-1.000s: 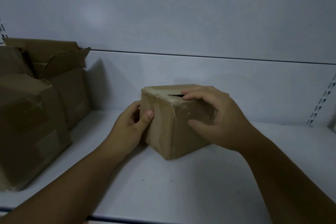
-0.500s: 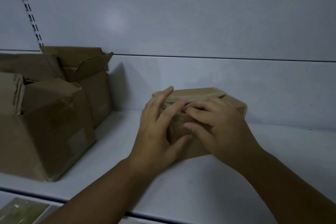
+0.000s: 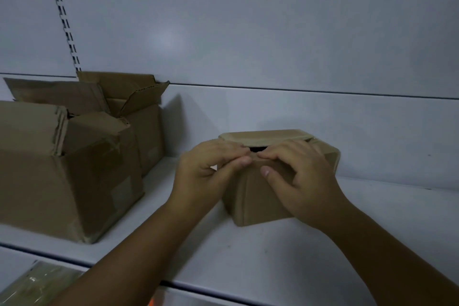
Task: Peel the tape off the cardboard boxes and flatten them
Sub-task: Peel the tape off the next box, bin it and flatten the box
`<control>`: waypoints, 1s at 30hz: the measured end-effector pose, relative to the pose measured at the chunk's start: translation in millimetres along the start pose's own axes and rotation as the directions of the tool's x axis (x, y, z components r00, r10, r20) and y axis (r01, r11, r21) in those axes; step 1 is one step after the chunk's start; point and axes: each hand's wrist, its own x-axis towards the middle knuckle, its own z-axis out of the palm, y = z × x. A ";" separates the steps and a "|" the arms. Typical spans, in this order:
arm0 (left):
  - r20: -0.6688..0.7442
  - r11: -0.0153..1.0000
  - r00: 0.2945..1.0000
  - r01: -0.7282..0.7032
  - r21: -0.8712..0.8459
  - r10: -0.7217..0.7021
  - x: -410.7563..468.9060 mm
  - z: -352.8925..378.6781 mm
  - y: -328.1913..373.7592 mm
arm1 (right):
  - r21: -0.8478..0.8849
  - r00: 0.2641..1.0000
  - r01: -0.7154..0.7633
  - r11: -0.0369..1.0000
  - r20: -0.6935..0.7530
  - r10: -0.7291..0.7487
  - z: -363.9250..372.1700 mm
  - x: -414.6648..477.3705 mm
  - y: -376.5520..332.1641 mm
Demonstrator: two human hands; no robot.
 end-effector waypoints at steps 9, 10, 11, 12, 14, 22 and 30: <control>0.167 0.918 0.928 0.360 -0.168 -0.334 24.4 -8.1 5.9 | 0.296 0.959 -0.102 0.950 -0.225 0.173 -4.9 2.6 23.6; 0.214 0.909 0.915 0.380 -0.171 -0.342 25.3 -7.0 7.1 | 0.356 0.951 -0.119 0.927 -0.228 0.210 -6.6 3.4 25.8; 0.251 0.908 0.906 0.386 -0.163 -0.340 25.6 -5.3 8.1 | 0.415 0.945 -0.123 0.902 -0.228 0.234 -9.1 4.3 28.6; 0.269 0.917 0.906 0.373 -0.145 -0.326 25.2 -3.0 8.4 | 0.473 0.941 -0.118 0.873 -0.227 0.250 -11.8 5.0 32.8; 0.270 0.938 0.917 0.330 -0.103 -0.293 25.0 3.6 11.4 | 0.546 0.941 -0.117 0.830 -0.205 0.268 -17.1 6.0 44.8; 0.131 0.845 0.881 0.473 -0.249 -0.454 23.7 44.4 22.6 | 0.318 0.951 -0.081 0.945 -0.258 0.168 -47.9 -0.5 40.8; 0.444 0.617 0.706 0.703 -0.354 -0.551 46.0 34.4 11.7 | 0.139 0.936 -0.144 0.980 0.340 0.089 -45.1 -0.6 29.5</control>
